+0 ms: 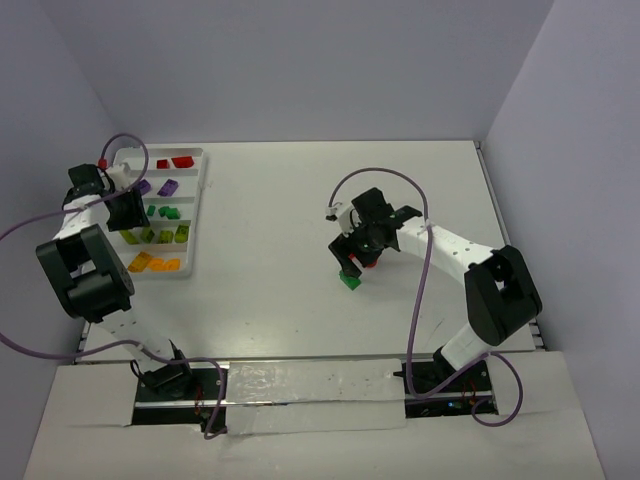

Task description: Sort the legos into containers by color

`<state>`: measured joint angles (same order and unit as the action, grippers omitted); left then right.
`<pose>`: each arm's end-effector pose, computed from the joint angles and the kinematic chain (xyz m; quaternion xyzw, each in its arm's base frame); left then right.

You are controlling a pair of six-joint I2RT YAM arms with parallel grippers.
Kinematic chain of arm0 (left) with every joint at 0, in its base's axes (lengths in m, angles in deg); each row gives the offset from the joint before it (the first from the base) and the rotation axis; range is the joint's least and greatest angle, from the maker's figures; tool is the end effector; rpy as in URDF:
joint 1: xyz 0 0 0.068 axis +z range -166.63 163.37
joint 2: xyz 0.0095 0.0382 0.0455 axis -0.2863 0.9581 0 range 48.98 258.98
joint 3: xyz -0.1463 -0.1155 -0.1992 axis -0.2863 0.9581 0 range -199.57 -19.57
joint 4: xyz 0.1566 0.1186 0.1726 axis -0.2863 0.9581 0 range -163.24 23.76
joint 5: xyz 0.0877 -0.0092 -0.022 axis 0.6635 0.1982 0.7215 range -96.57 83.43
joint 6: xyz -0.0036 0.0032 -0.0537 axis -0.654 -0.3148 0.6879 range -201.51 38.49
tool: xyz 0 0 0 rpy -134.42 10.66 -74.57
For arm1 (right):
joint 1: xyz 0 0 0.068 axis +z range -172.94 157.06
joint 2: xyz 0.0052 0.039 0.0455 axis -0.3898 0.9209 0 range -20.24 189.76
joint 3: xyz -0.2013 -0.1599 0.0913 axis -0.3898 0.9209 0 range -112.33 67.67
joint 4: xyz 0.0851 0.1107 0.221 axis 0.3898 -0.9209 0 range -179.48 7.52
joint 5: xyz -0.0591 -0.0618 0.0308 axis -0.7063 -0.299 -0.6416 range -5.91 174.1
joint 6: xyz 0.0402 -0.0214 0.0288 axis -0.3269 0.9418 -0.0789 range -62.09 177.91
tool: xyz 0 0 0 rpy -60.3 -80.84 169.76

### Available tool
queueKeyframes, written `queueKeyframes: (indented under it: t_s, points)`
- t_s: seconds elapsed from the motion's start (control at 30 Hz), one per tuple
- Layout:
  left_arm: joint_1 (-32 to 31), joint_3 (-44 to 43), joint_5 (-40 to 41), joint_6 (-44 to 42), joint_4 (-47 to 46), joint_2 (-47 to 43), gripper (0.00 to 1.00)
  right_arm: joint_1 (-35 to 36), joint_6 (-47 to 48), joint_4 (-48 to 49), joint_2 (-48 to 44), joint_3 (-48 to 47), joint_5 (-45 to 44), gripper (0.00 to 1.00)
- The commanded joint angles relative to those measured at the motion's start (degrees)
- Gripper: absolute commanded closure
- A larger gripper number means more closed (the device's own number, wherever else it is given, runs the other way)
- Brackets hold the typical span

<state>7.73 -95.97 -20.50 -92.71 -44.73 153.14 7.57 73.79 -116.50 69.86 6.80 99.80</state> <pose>0.3585 0.1530 0.2182 -0.0739 0.9477 -0.0226 0.3097 0.2641 0.1668 0.2136 -0.4086 0.8734 0.1610 0.2105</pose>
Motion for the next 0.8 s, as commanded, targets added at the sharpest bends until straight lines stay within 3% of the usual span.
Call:
queueKeyframes:
  t_s: [0.0, 0.6, 0.77]
  points:
    - [-2.03, -1.04, -2.37, 0.24, -0.74, -7.26, 0.43, 0.64, -0.44, -0.65, 1.64, 0.83, -0.11, 0.19]
    - [-8.24, 0.04, -6.24, 4.02, 0.14, -18.24, 0.43, 3.20, -0.36, 7.15, 8.94, 4.82, -2.72, 0.44]
    - [-8.30, 0.33, -10.08, 5.09, 0.56, -19.43, 0.43, 3.42, 0.40, 8.09, 8.08, 5.39, -2.91, 0.66]
